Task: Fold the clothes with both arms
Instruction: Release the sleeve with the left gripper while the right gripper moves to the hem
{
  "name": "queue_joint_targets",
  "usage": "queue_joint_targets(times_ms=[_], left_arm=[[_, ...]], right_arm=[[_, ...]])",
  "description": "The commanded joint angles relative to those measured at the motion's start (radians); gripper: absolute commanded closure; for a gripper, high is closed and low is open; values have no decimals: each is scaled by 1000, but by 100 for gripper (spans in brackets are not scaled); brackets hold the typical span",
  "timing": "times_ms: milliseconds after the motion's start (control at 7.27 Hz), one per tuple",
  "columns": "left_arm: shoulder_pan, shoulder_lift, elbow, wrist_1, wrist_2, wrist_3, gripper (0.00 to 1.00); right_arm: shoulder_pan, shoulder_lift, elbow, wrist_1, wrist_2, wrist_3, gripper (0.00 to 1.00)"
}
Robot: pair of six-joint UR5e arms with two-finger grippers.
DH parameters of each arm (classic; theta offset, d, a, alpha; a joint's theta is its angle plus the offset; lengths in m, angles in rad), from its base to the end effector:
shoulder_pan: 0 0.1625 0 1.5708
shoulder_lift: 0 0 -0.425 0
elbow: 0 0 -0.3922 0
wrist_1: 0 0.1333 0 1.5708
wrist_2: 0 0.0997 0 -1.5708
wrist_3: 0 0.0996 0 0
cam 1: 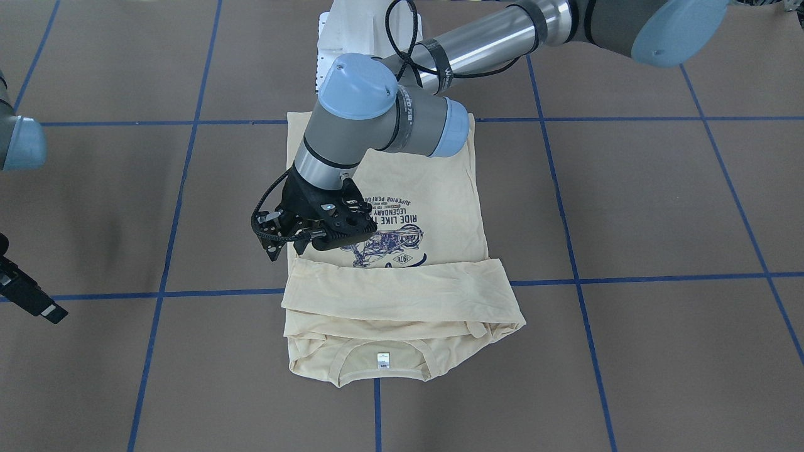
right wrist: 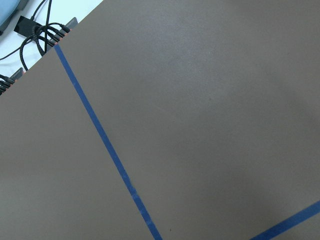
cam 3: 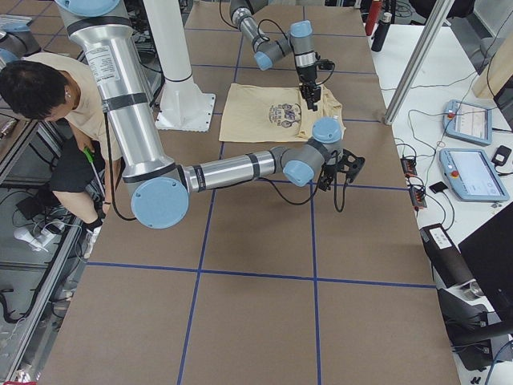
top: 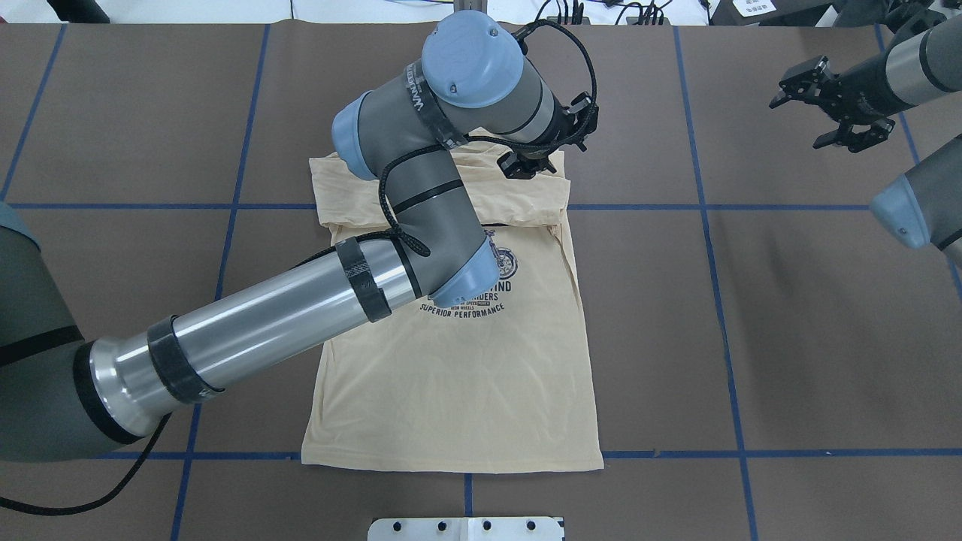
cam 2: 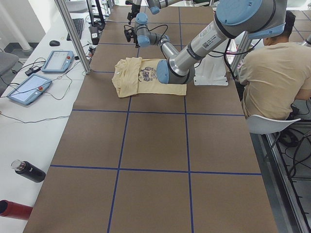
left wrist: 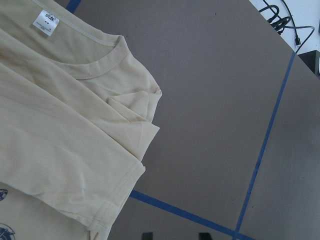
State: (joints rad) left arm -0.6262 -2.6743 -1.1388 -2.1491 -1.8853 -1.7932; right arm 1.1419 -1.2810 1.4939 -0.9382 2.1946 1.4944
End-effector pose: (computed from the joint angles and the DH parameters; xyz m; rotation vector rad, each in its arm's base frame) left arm 0.5945 -0.5565 0.0452 -0.0186 1.2841 -0.5346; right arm -0.1943 -0.6055 0.4659 -0.0130 -1.0260 0.7099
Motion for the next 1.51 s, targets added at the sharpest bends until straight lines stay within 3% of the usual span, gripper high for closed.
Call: queue_joint_targets(times_ms=[0, 275, 412, 550, 687, 825, 962, 1375], left_arm=[[-41, 184, -226, 8, -53, 11, 26], [-72, 447, -526, 9, -110, 99, 26], [-93, 537, -594, 9, -129, 166, 26], [-107, 575, -616, 9, -132, 199, 26], [-113, 577, -615, 11, -132, 202, 26], [-113, 589, -610, 15, -132, 202, 26], [-112, 593, -601, 15, -130, 202, 26], [-109, 597, -601, 14, -126, 202, 26]], right_arm=[[-109, -41, 124, -1, -83, 130, 0], [-399, -136, 328, -13, -310, 328, 0], [-573, -142, 376, -16, -454, 451, 0], [-775, -139, 487, -165, -634, 560, 0], [-951, -118, 620, -400, -771, 639, 1], [-1079, -110, 632, -433, -844, 740, 2], [-1126, -118, 628, -435, -905, 753, 2], [-1142, -141, 603, -439, -904, 754, 2]])
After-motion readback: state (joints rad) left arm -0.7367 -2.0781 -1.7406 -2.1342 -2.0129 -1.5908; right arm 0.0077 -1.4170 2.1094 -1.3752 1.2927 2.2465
